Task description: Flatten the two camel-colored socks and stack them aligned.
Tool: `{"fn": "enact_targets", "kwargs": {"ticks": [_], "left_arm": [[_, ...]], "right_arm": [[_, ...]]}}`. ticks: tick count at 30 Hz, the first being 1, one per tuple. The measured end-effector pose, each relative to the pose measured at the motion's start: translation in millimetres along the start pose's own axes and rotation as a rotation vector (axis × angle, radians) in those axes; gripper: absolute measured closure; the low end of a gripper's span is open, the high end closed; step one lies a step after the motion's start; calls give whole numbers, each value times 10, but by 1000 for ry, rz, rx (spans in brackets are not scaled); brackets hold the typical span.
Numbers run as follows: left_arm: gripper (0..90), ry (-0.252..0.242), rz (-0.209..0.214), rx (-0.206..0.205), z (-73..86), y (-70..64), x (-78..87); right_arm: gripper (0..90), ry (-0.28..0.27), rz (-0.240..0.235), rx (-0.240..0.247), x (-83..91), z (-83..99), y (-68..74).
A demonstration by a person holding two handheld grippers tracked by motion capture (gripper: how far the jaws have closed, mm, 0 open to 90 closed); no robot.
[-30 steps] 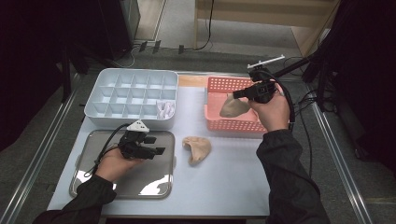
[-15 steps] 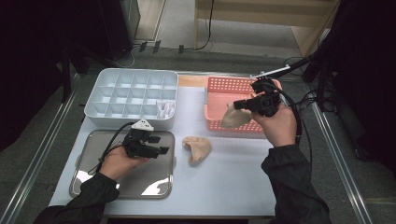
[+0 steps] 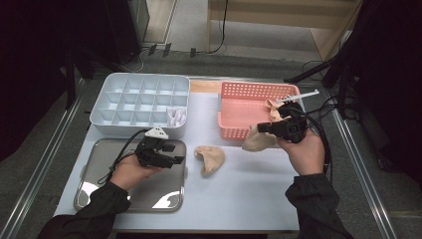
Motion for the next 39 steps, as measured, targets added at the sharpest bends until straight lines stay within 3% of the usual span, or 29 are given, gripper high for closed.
{"fn": "enact_targets", "kwargs": {"ticks": [11,28,39], "left_arm": [[406,6,15,-10,-29,-13,-55],[405,13,24,-24,-46,-23,-96],[405,19,15,-28,-36,5,-108]], "right_arm": [[900,-1,56,-87,48,366,-290],[899,-10,158,-96,-163,806,-704],[888,-9,176,-133,-341,1010,-956]]}}
Point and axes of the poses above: each handheld gripper's, and its own axes: x roughly backward along the jaws, z roughly out of its underside, y roughly to its left, the point moved 3 cm from there along -x, roughly forward along the jaws, and after that the axes turned 1 degree about -x, right-handed, at the moved point
